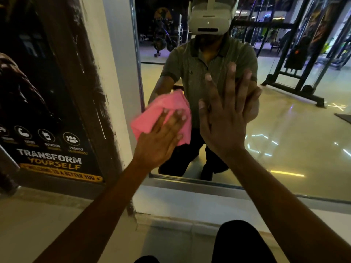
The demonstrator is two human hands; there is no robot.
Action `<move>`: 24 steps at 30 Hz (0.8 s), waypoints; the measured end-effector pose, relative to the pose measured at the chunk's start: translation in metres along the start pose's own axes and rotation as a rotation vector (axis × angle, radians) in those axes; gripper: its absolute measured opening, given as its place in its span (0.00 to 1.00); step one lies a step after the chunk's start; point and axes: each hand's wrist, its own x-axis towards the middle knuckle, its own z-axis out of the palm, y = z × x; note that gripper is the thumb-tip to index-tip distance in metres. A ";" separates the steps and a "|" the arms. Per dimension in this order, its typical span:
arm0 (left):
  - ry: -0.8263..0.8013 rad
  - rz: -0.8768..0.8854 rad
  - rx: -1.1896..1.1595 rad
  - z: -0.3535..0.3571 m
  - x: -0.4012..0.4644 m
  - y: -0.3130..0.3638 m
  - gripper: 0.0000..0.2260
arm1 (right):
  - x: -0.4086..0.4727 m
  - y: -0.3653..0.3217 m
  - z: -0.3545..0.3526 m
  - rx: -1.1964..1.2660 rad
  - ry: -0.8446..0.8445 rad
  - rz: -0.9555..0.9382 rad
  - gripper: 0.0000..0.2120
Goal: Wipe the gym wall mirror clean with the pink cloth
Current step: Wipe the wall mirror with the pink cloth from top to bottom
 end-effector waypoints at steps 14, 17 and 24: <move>0.228 -0.412 0.211 -0.039 0.060 -0.068 0.30 | 0.058 -0.066 0.004 0.062 0.076 -0.154 0.30; 0.235 -0.410 0.268 -0.027 0.060 -0.075 0.29 | 0.079 -0.073 -0.001 0.034 0.077 -0.167 0.31; 0.306 -0.411 0.246 -0.063 0.092 -0.091 0.30 | 0.091 -0.067 0.004 -0.068 0.090 -0.186 0.31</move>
